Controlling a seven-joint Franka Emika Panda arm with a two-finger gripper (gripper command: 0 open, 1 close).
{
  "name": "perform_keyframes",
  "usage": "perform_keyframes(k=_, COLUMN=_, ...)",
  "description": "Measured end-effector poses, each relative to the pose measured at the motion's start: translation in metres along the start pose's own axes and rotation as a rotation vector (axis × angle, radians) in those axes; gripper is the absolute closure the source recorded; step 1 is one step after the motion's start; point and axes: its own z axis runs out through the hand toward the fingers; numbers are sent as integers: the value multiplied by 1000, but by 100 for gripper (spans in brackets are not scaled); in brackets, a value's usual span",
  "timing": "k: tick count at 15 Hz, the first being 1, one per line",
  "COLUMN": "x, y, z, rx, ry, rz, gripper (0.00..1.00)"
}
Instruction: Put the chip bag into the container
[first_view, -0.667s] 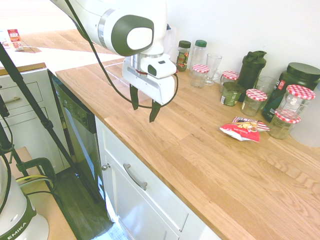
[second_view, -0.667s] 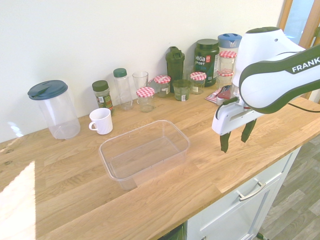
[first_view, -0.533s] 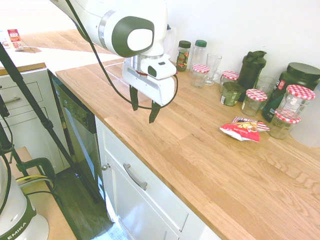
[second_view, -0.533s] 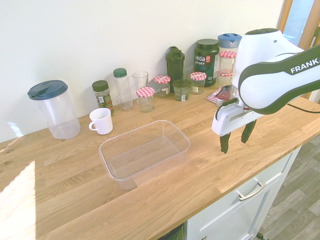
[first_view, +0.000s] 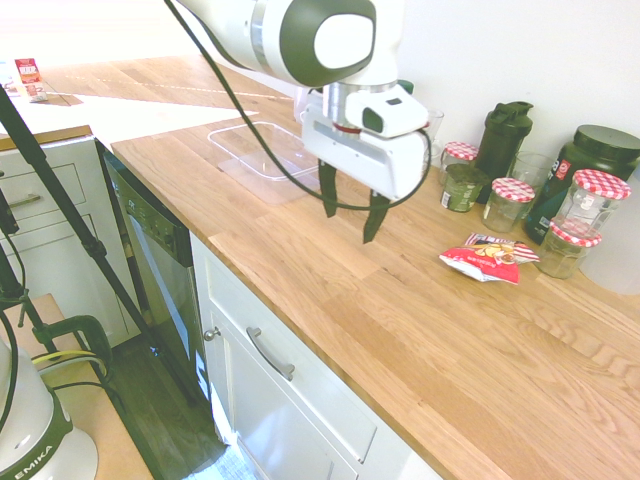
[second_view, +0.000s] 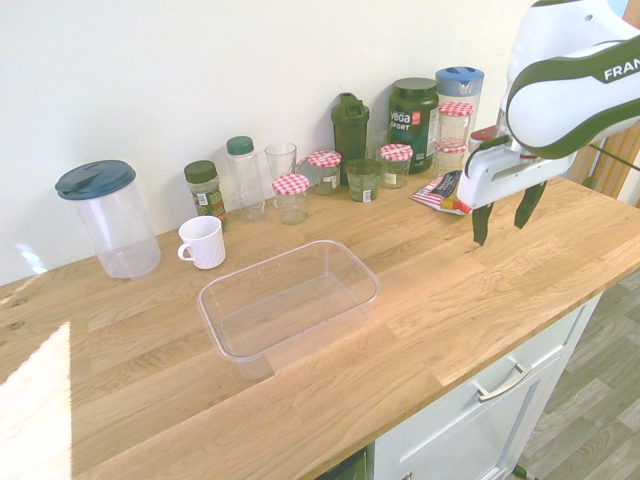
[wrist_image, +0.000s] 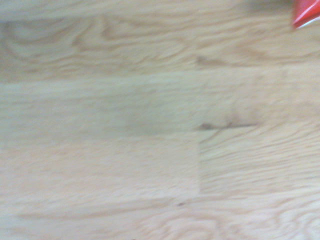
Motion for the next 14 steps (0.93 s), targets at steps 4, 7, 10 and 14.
perform_keyframes(k=4, x=57, y=-30, z=16, rx=-76, ry=84, rz=51, gripper=0)
perform_keyframes(k=7, x=86, y=-51, z=39, rx=-131, ry=138, rz=83, gripper=0)
perform_keyframes(k=10, x=105, y=-65, z=55, rx=-155, ry=160, rz=92, gripper=0)
perform_keyframes(k=14, x=117, y=-67, z=71, rx=-187, ry=169, rz=91, gripper=100)
